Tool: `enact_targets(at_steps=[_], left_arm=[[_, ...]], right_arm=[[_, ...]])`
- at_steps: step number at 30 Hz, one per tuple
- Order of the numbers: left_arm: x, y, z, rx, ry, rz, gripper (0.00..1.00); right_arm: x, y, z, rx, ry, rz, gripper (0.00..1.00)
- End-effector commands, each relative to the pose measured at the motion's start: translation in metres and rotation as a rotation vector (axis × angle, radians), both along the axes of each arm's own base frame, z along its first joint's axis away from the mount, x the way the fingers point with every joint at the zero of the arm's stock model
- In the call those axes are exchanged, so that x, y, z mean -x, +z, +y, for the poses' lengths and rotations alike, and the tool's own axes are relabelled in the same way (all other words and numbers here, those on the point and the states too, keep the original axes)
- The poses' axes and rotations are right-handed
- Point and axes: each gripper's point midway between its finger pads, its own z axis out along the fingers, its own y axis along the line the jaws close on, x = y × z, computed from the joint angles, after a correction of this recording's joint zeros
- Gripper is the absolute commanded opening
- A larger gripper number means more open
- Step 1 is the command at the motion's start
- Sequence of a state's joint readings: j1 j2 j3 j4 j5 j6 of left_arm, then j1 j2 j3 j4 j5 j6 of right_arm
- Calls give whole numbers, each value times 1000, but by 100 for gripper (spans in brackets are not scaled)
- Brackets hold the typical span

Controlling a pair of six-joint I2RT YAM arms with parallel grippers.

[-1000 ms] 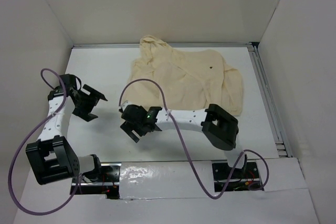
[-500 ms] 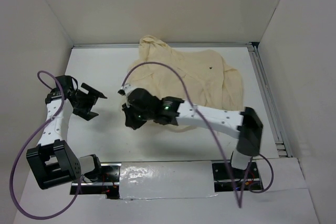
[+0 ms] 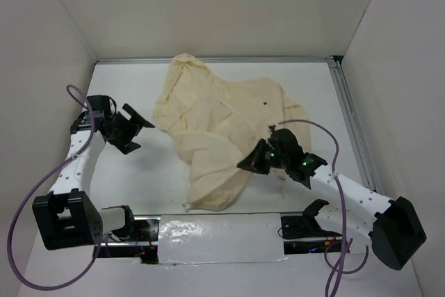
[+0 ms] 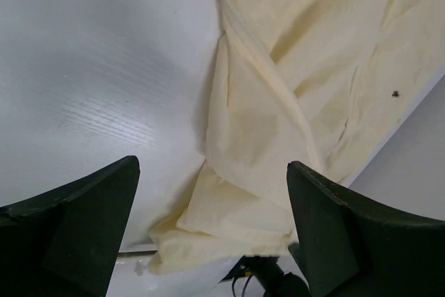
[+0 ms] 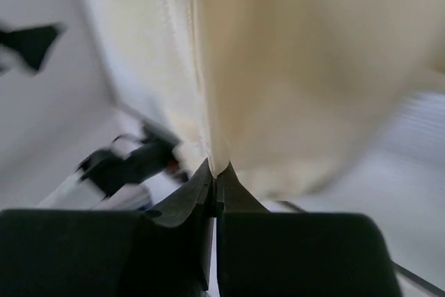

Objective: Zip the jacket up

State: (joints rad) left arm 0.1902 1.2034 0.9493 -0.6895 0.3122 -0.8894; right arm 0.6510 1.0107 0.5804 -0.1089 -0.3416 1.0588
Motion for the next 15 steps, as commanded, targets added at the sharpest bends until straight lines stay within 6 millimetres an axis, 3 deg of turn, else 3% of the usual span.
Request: enact_targets(at_steps=[1,3,4,5,6,7,8,13,15], left_arm=[[-19,16,-19,-34,-90,-68,99],[-19,7,-39,-51,-156,-38,99],[-23,8,-41,-60,-158,-36,99],[-20,-2,-60,-70,-223,-3,99],[-19,-5,-67,-80,-246,9,99],[-20,-7,-72,-100,-267,19,99],[-17,-16,-85,-106,-312,49,99],[-3,-37,-127,-119,-482,78,99],[2,-47,-143,-98,-546,74,99]], right_arm=[[9,-49,-55,92,-259,197,7],[8,-61,-81,176,-347,185,32],[6,-56,-87,195,-364,160,42],[6,-54,-93,238,-353,123,52],[5,-47,-93,254,-342,89,61],[-2,-31,-93,266,-342,29,67],[-1,-30,-94,322,-291,-14,86],[-9,-12,-83,466,-192,-130,90],[-15,-15,-76,495,-171,-155,90]])
